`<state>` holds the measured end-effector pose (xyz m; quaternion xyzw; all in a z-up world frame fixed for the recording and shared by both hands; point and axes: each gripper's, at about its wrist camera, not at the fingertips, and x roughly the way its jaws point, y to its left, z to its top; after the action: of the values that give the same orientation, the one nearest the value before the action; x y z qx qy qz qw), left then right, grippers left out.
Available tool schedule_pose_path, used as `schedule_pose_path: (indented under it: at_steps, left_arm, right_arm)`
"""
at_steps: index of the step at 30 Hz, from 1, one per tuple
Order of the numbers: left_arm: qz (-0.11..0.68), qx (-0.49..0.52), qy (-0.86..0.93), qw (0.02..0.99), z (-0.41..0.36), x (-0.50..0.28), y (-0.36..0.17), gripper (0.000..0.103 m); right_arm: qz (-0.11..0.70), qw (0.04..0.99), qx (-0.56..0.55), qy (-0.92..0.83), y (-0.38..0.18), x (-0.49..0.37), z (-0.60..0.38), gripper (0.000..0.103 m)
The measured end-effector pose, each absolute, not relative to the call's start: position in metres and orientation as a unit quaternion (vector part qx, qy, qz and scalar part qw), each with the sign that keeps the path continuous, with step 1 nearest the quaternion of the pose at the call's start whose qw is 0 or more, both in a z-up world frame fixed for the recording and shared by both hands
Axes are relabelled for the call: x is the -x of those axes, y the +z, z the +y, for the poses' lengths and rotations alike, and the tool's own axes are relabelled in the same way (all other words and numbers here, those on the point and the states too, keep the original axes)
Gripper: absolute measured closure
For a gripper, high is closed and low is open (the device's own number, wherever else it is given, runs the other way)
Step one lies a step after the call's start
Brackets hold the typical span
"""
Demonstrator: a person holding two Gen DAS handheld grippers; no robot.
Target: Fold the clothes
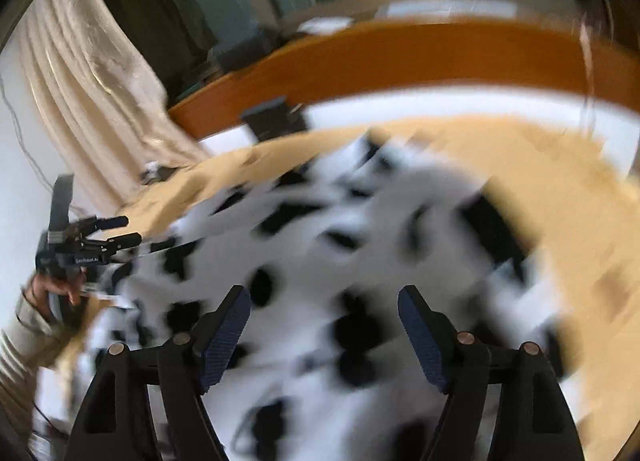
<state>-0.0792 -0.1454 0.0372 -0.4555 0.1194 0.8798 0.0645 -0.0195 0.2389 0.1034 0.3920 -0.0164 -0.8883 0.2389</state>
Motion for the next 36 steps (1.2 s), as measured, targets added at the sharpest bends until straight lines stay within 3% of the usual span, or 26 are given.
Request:
schedule_pose_path:
  at_steps: [5,9,18,19,20,22,23,27,32,36]
  left_arm:
    - [0.116,0.470,0.869,0.105,-0.134,0.128,0.019,0.020]
    - [0.074,0.474,0.863,0.158,-0.131,0.147,0.018,0.020]
    - [0.082,0.507,0.838,0.185,-0.106,0.166,0.001,0.020]
    - [0.084,0.507,0.837,0.186,-0.102,0.167,-0.001,0.022]
    - [0.088,0.506,0.838,0.186,-0.098,0.167,-0.003,0.028]
    - [0.083,0.503,0.837,0.198,-0.093,0.167,0.001,0.067]
    - [0.081,0.498,0.841,0.192,-0.092,0.168,0.007,0.091]
    - [0.079,0.463,0.872,0.135,-0.093,0.178,0.035,0.091]
    - [0.118,0.379,0.916,0.056,-0.082,0.197,0.077,0.091]
    - [0.180,0.385,0.905,0.020,-0.069,0.220,0.064,0.083]
  right_arm:
    - [0.102,0.206,-0.386,-0.893,0.105,0.077,0.266,0.025]
    - [0.077,0.237,-0.409,-0.878,0.096,0.122,0.271,0.025]
    - [0.089,0.295,-0.468,-0.828,0.054,0.156,0.227,0.026]
    - [0.087,0.300,-0.465,-0.828,0.053,0.154,0.225,0.039]
    - [0.087,0.304,-0.461,-0.829,0.054,0.150,0.224,0.065]
    - [0.077,0.305,-0.455,-0.833,0.059,0.146,0.223,0.085]
    - [0.077,0.295,-0.447,-0.841,0.063,0.144,0.223,0.095]
    - [0.051,0.253,-0.399,-0.880,0.099,0.142,0.228,0.095]
    - [0.088,0.191,-0.332,-0.919,0.139,0.146,0.207,0.095]
    - [0.088,0.153,-0.362,-0.915,0.122,0.178,0.196,0.095]
